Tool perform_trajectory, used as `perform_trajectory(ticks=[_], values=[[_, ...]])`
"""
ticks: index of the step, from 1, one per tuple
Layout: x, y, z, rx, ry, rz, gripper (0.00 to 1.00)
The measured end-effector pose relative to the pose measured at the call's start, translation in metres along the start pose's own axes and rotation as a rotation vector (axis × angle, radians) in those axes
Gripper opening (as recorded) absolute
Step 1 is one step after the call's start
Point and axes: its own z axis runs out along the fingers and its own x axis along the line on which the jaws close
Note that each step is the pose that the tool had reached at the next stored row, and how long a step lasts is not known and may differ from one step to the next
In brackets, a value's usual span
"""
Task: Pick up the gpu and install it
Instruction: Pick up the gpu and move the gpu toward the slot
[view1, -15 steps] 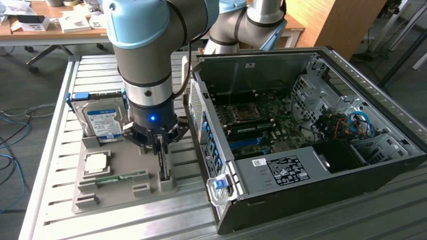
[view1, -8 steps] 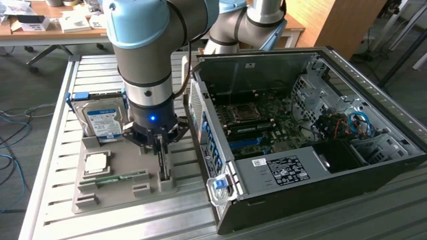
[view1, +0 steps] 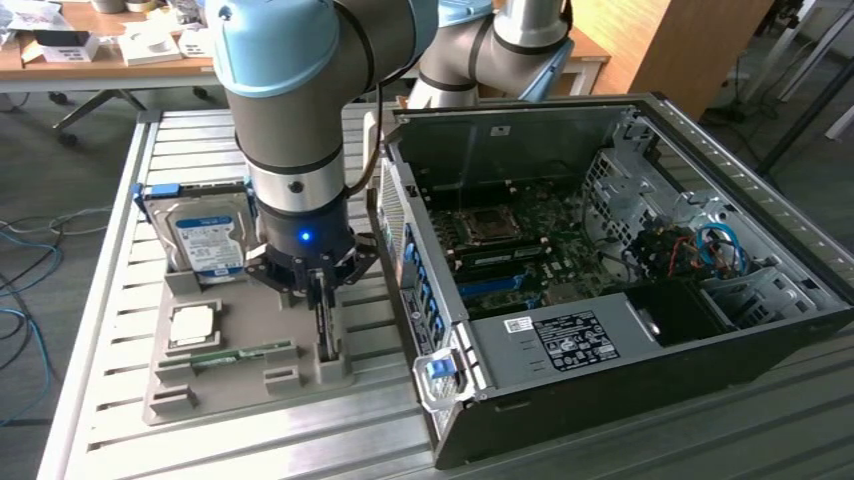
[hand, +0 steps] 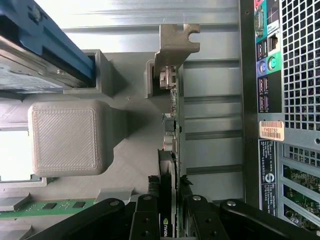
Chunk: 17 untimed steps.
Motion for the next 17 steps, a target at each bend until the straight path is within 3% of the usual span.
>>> perform_trajectory(ticks=[13,17], values=[[-0.0002,0.0000,0.0000,-0.0004,0.0003,-0.010,0.26],[-0.0002,0.0000,0.0001,-0.0007,0.0012,-0.035,0.26]])
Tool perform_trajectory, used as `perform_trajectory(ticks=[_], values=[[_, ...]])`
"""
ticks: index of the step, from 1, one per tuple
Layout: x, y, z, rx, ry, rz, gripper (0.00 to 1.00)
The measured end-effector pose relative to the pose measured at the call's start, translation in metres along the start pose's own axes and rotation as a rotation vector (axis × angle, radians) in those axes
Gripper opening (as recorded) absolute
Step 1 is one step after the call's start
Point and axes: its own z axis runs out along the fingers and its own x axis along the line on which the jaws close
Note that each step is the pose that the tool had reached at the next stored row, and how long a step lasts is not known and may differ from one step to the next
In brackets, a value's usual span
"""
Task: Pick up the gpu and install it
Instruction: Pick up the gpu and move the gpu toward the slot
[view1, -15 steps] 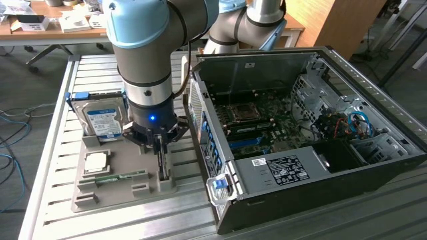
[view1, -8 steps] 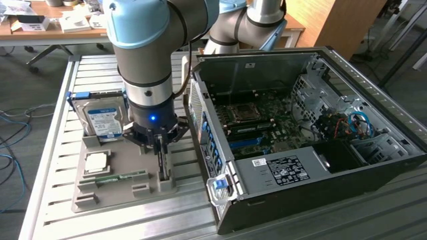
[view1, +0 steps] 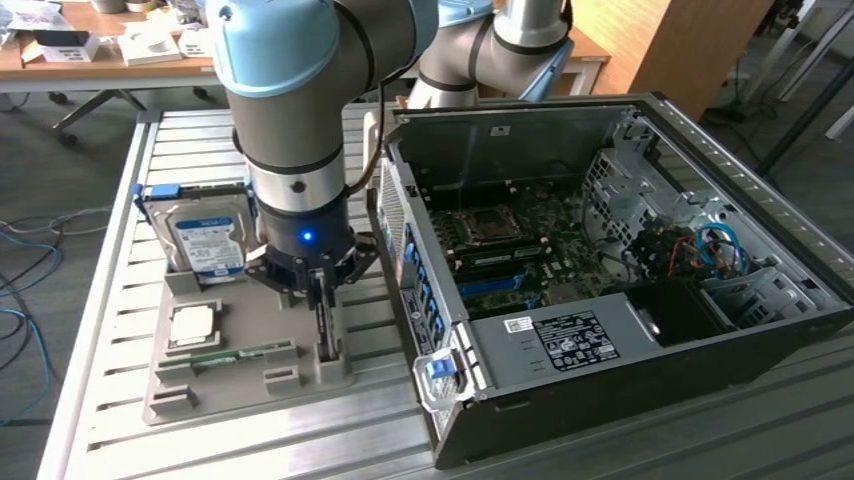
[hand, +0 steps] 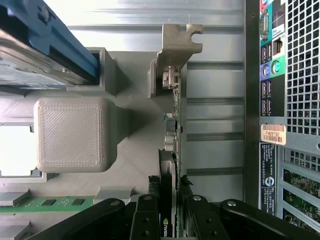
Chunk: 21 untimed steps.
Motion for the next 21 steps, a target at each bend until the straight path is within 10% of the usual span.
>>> perform_trajectory(ticks=[9,21], values=[[0.000,0.0002,-0.0045,0.0000,0.0002,-0.001,0.26],[-0.002,0.0017,-0.0441,0.0000,0.0001,0.000,0.26]])
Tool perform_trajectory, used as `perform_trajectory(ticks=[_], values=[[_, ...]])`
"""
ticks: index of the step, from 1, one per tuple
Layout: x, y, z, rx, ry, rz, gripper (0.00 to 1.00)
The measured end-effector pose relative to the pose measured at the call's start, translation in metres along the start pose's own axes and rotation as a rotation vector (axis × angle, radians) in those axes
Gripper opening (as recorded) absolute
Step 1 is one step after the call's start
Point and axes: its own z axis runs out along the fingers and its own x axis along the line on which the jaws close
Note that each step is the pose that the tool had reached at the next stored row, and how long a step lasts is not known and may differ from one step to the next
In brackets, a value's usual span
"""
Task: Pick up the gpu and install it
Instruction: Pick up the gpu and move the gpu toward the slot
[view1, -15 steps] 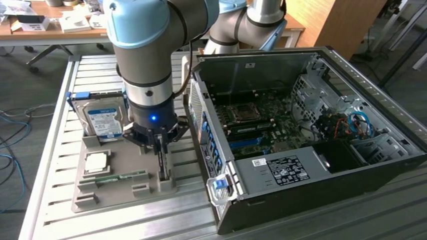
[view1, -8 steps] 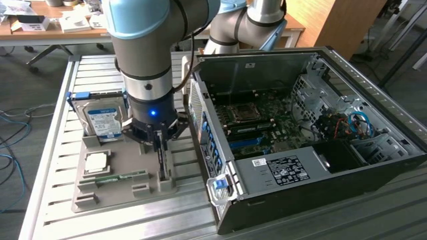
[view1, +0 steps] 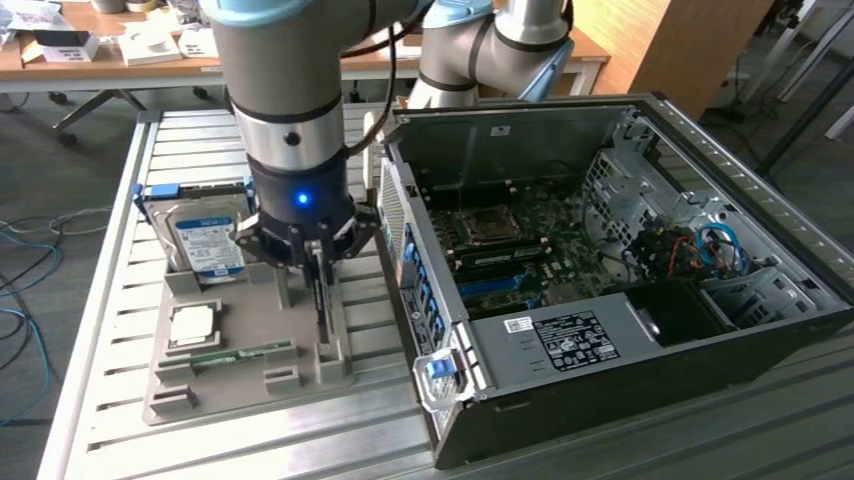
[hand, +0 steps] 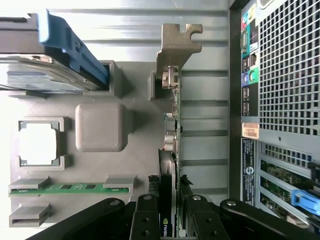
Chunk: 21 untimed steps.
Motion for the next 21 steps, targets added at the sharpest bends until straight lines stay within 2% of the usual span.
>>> perform_trajectory(ticks=[12,21], values=[[-0.002,0.0020,-0.0541,0.0000,0.0000,0.000,0.26],[-0.003,0.0034,-0.0898,-0.0001,-0.0001,0.000,0.26]])
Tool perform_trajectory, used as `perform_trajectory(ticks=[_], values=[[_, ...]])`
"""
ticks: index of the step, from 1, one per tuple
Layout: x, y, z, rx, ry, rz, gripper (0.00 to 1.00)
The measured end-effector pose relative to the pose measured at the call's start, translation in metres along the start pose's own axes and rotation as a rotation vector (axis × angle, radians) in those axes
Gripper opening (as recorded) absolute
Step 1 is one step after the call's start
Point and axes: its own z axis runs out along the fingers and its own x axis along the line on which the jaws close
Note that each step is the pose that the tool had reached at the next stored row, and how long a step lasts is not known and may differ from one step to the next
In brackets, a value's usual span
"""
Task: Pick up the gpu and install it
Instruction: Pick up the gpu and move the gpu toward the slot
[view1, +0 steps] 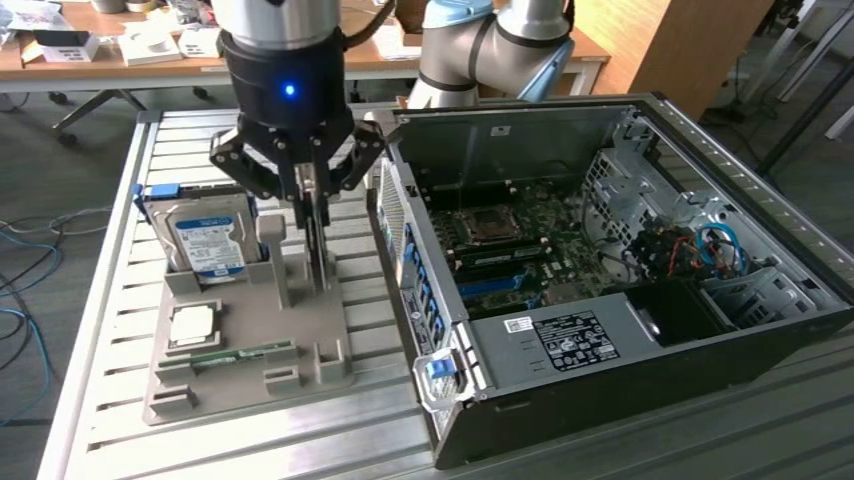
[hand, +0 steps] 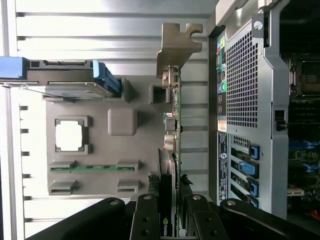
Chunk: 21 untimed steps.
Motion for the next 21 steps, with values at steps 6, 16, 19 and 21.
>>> perform_trajectory(ticks=[6,16,19,21], values=[[-0.001,0.0008,-0.0203,-0.0001,0.0001,0.000,0.26],[-0.002,0.0019,-0.0482,-0.0037,0.0002,0.000,0.26],[-0.003,0.0023,-0.0569,-0.0064,0.0003,0.000,0.26],[-0.003,0.0025,-0.0619,-0.0088,0.0004,0.000,0.26]])
